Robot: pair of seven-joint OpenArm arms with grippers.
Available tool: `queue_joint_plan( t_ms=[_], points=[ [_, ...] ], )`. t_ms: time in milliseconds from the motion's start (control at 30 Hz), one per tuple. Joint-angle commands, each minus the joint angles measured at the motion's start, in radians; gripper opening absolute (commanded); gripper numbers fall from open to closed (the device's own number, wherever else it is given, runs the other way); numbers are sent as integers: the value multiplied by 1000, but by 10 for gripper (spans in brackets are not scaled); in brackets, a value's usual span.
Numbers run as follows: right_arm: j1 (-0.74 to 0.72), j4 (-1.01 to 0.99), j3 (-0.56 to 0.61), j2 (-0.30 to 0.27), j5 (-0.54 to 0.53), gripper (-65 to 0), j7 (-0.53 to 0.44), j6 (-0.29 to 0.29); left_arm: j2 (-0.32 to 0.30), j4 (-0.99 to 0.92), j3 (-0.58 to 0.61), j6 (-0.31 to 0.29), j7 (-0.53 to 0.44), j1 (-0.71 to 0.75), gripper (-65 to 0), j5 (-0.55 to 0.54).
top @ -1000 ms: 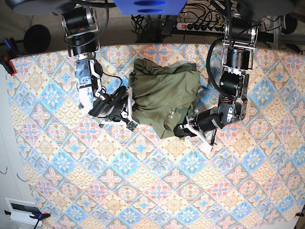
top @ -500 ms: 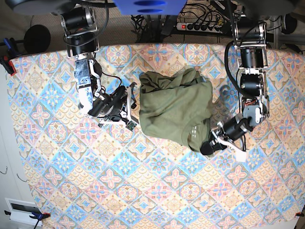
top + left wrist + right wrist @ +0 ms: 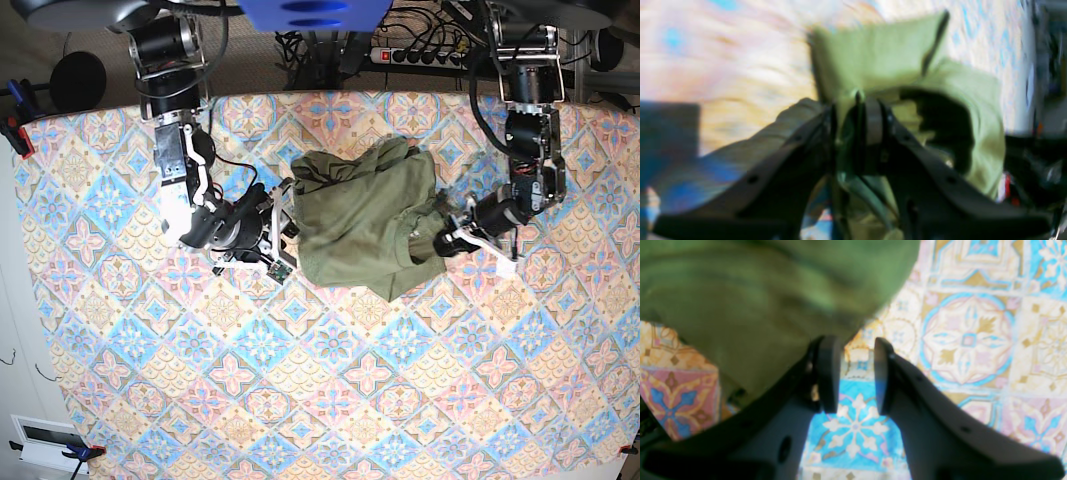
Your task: Layout the t-shirt on the table in an organized manner, then fold the t-shirt properly
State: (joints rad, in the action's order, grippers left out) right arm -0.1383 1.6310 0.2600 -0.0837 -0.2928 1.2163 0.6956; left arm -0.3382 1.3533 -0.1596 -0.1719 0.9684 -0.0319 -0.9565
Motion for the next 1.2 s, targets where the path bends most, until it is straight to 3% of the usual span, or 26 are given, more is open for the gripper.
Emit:
queue_joint_plan(
  t_ms=[0, 133, 367, 500, 600, 800, 900, 1067, 1167],
  points=[
    [-24, 21, -5, -1, -12, -485, -17, 3, -12, 59, -36, -13, -13, 0, -523, -19],
    [-21, 74, 3, -1, -33, -485, -17, 3, -6, 173, -130, -13, -13, 28, -523, -20],
    [-17, 82, 0, 0, -243, -485, -17, 3, -5, 179, -209, -13, -33, 33, -523, -20],
    [-22, 44, 14, 0, -216, -485, -17, 3, 24, 191, -304, -13, -30, 66, -524, -22],
    [-24, -33, 88, 0, -176, -485, -11, 3, 52, 217, -360, -13, -24, 105, -524, -23],
    [-25, -145, 161, 0, -92, -486, 4, 3, 58, 467, -214, -15, 56, 240, -524, -23],
    [-22, -134, 161, -1, -35, -486, 73, 3, 50, 545, -159, -15, 60, 293, -524, -20],
    [-19, 8, 141, -28, -30, -486, 93, 3, 37, 585, -100, -15, 62, 375, -524, -20],
    [-22, 82, 66, -57, -33, -486, 41, 3, 35, 584, -50, -15, 60, 395, -524, -20]
  ],
)
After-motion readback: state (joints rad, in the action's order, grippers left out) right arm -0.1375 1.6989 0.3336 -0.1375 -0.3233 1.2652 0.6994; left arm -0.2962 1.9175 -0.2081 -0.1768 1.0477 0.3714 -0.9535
